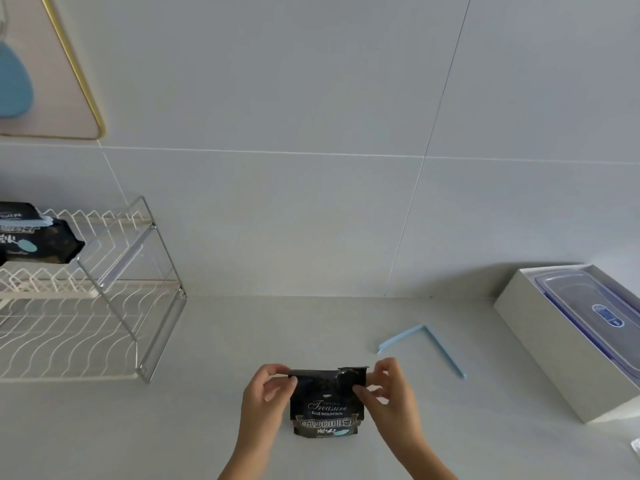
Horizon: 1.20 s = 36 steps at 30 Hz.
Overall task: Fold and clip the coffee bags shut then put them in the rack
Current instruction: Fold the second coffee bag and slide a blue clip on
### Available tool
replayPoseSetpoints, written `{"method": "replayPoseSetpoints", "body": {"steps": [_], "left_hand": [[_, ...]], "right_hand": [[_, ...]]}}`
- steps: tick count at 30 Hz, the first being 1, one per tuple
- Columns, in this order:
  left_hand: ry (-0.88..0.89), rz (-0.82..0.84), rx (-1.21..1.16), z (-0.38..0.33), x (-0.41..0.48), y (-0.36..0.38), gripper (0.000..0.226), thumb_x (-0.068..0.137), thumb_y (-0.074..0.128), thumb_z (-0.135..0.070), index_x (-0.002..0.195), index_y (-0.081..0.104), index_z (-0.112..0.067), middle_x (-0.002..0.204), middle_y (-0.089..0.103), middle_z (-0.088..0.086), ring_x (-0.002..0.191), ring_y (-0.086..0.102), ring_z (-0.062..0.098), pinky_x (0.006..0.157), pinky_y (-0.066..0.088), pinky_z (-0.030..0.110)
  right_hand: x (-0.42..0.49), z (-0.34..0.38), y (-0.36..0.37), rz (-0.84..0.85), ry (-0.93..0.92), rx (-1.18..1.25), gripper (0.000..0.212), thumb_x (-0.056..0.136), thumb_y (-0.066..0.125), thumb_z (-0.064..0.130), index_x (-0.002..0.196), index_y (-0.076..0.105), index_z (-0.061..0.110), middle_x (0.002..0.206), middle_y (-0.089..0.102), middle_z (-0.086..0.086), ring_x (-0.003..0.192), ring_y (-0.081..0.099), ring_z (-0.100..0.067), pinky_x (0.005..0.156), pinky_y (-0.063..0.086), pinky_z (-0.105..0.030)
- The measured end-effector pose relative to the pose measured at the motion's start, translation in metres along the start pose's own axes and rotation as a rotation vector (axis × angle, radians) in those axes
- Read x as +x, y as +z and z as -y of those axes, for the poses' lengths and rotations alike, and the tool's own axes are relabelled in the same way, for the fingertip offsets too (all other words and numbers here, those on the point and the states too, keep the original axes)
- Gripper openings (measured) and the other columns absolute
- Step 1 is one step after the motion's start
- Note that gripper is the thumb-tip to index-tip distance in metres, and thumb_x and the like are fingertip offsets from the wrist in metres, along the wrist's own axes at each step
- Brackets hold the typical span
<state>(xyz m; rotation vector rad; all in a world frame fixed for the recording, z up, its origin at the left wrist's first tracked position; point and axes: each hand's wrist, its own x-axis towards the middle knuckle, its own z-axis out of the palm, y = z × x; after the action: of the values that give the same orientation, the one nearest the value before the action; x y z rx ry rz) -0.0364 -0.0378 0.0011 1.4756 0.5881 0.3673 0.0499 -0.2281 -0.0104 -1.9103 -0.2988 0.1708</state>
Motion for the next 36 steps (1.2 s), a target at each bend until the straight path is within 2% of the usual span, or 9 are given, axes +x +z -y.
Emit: {"method": "replayPoseSetpoints", "body": {"steps": [4,9,13,16,20,24,28,31,36], "left_hand": [[-0.062,-0.026,0.006,-0.001,0.0,0.005,0.012,0.083,0.065,-0.01,0.088,0.055,-0.013,0.065,0.065,0.002,0.067,0.063,0.004,0.065,0.043,0.019],[-0.059,-0.03,0.02,0.003,0.0,0.008,0.018,0.085,0.061,-0.004,0.08,0.044,-0.011,0.065,0.049,0.004,0.066,0.051,0.014,0.066,0.038,0.024],[-0.019,0.051,0.048,0.007,-0.002,0.002,0.013,0.087,0.057,-0.002,0.085,0.049,-0.012,0.066,0.052,0.005,0.064,0.049,0.016,0.067,0.037,0.026],[0.029,0.203,0.153,0.011,-0.005,-0.004,0.032,0.083,0.066,-0.011,0.109,0.053,-0.025,0.097,0.065,-0.001,0.093,0.06,0.009,0.084,0.042,0.029],[0.032,0.285,0.375,0.026,-0.008,-0.005,0.04,0.076,0.073,-0.01,0.106,0.058,-0.033,0.129,0.035,-0.008,0.122,0.038,0.008,0.108,0.027,0.035],[-0.056,0.19,0.225,0.031,-0.007,0.004,0.031,0.079,0.069,-0.002,0.089,0.062,-0.031,0.123,0.053,0.002,0.117,0.051,0.02,0.103,0.037,0.038],[-0.089,0.135,0.125,0.033,-0.002,0.013,0.028,0.08,0.066,0.002,0.095,0.06,-0.021,0.108,0.063,0.008,0.106,0.061,0.027,0.097,0.049,0.038],[-0.117,0.166,0.115,0.033,0.0,0.015,0.028,0.08,0.068,-0.002,0.1,0.059,-0.019,0.104,0.063,0.001,0.098,0.06,0.008,0.069,0.05,0.005],[-0.148,0.121,0.072,0.035,0.004,0.03,0.027,0.08,0.07,-0.009,0.105,0.06,-0.012,0.108,0.064,0.006,0.1,0.062,0.014,0.073,0.053,0.018]], "right_hand": [[0.001,0.0,-0.003,0.078,-0.06,0.067,0.042,0.078,0.062,-0.011,0.061,0.054,0.026,0.071,0.066,-0.004,0.069,0.062,-0.012,0.064,0.051,-0.02],[0.005,0.007,-0.01,0.238,-0.039,0.043,0.044,0.08,0.062,-0.008,0.073,0.073,0.035,0.072,0.07,0.017,0.063,0.058,0.002,0.065,0.047,-0.011],[0.009,0.009,-0.017,0.316,0.045,0.055,0.029,0.079,0.068,0.001,0.08,0.074,0.03,0.066,0.062,0.013,0.066,0.057,0.003,0.064,0.047,-0.014],[0.006,0.004,-0.018,0.336,0.032,-0.021,0.031,0.074,0.073,0.01,0.088,0.071,0.038,0.096,0.062,0.01,0.09,0.059,0.001,0.077,0.051,-0.023],[0.001,-0.003,-0.013,0.335,0.003,-0.104,0.03,0.073,0.074,0.018,0.084,0.067,0.045,0.121,0.05,0.017,0.11,0.051,0.001,0.085,0.042,-0.019],[-0.003,-0.01,-0.003,0.112,-0.168,-0.243,0.024,0.073,0.077,0.015,0.074,0.067,0.037,0.108,0.059,0.024,0.11,0.047,0.004,0.083,0.038,-0.009],[-0.002,-0.016,0.002,-0.017,-0.3,-0.322,0.017,0.072,0.078,0.011,0.07,0.065,0.021,0.101,0.059,0.021,0.107,0.045,0.004,0.084,0.038,-0.007],[0.0,-0.017,0.001,0.015,-0.212,-0.301,0.025,0.075,0.074,0.01,0.067,0.058,0.028,0.075,0.063,0.017,0.079,0.059,-0.003,0.071,0.05,-0.027],[0.016,-0.015,-0.006,0.092,0.015,-0.12,0.024,0.084,0.066,0.01,0.066,0.061,0.024,0.064,0.067,0.006,0.064,0.061,-0.004,0.067,0.05,-0.028]]}}
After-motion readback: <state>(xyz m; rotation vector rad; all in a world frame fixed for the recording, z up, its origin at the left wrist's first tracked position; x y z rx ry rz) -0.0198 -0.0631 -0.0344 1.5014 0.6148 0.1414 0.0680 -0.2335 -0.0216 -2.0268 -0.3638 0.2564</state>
